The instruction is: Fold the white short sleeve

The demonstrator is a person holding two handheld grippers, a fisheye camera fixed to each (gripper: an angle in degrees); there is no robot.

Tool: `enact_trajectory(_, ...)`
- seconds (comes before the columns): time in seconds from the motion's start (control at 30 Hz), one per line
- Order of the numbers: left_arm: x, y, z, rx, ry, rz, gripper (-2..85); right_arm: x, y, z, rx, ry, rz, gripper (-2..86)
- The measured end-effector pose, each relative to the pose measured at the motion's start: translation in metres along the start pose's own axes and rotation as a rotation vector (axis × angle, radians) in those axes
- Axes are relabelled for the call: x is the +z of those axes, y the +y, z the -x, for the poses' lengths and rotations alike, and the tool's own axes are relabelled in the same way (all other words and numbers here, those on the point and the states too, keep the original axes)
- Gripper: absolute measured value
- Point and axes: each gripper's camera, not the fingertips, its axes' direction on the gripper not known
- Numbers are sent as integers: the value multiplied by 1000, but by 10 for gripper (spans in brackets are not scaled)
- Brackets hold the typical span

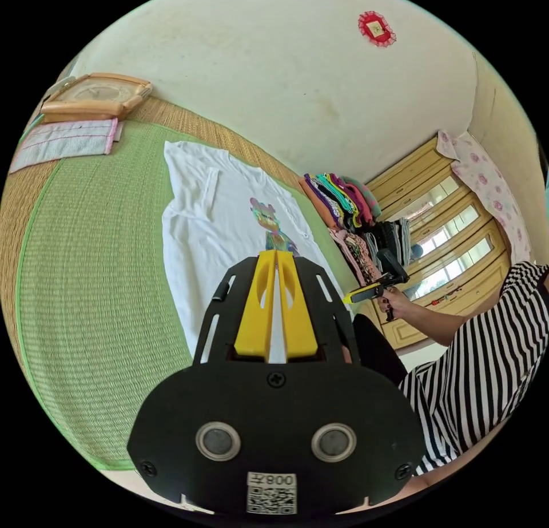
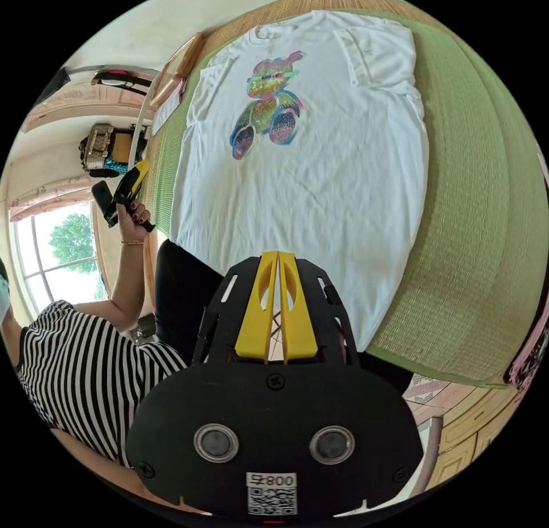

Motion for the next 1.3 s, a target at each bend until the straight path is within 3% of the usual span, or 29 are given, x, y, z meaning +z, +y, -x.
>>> enact_trajectory(0.17, -21, 67, -26, -91, -21, 113, 8, 1, 73, -28, 22, -23, -32, 2)
enact_trajectory(0.67, -97, 219, -44, -408, -143, 111, 72, -7, 285, -138, 153, -227, -329, 38)
enact_trajectory(1.03, -92, 239, -38, -454, -224, 206, 84, 1, 354, -159, 191, -204, -361, 77)
enact_trajectory(1.3, -60, 224, -45, -353, -336, 423, 96, 3, 375, -159, 209, -179, -345, 84)
